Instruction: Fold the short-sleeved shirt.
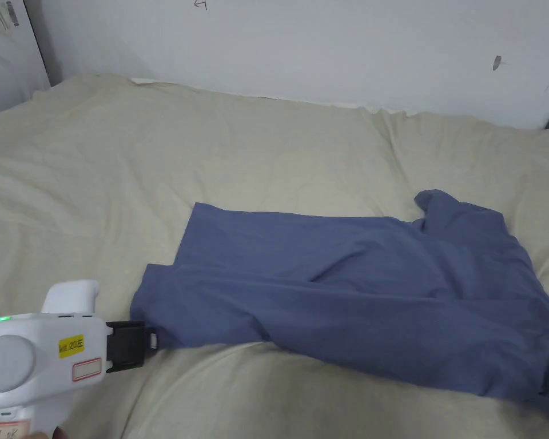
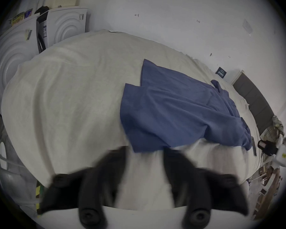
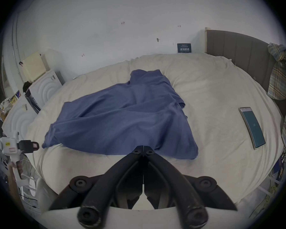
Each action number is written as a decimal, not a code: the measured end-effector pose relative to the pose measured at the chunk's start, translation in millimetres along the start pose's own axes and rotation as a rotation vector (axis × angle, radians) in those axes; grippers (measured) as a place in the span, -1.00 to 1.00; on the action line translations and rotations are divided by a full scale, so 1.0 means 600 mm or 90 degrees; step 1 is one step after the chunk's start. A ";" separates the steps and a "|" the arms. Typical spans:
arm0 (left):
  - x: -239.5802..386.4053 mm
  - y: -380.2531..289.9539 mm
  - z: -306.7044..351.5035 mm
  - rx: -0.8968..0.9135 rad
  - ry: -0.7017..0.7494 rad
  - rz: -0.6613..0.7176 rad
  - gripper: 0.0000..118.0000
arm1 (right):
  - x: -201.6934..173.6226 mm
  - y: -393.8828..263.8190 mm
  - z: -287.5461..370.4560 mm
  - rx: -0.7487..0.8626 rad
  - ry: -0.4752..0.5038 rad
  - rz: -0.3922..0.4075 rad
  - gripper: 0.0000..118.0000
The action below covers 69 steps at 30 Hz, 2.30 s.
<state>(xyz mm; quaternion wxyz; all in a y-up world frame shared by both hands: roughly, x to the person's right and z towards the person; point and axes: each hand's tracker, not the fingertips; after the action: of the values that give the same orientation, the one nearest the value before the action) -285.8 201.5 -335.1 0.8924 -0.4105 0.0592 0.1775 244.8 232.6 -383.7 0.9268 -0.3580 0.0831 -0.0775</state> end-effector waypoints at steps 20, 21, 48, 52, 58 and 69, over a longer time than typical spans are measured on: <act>0.042 0.024 -0.062 -0.011 0.120 -0.077 -0.87 | 0.065 -0.023 0.010 -0.022 -0.047 -0.013 -1.00; 0.039 0.028 -0.056 -0.011 0.114 -0.073 -0.87 | 0.072 -0.021 0.005 -0.018 -0.056 -0.017 -0.95; 0.054 0.059 0.016 0.016 0.093 -0.120 -0.87 | 0.070 0.032 -0.084 -0.079 -0.076 0.048 -0.88; 0.046 0.042 0.031 0.010 0.107 -0.129 -0.87 | 0.107 0.039 -0.033 -0.064 -0.041 -0.001 -0.88; 0.013 -0.002 0.053 -0.017 0.096 -0.109 -0.87 | 0.128 0.004 0.039 -0.066 -0.045 -0.018 -0.88; -0.021 -0.090 0.039 -0.076 0.096 -0.041 -0.44 | 0.131 -0.109 0.061 -0.156 -0.073 -0.050 -0.04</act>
<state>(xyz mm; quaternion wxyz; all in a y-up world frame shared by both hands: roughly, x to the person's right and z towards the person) -278.5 183.4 -278.2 0.8648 -0.4766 0.1021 0.1204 323.7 192.7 -320.9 0.8756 -0.4753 0.0248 -0.0821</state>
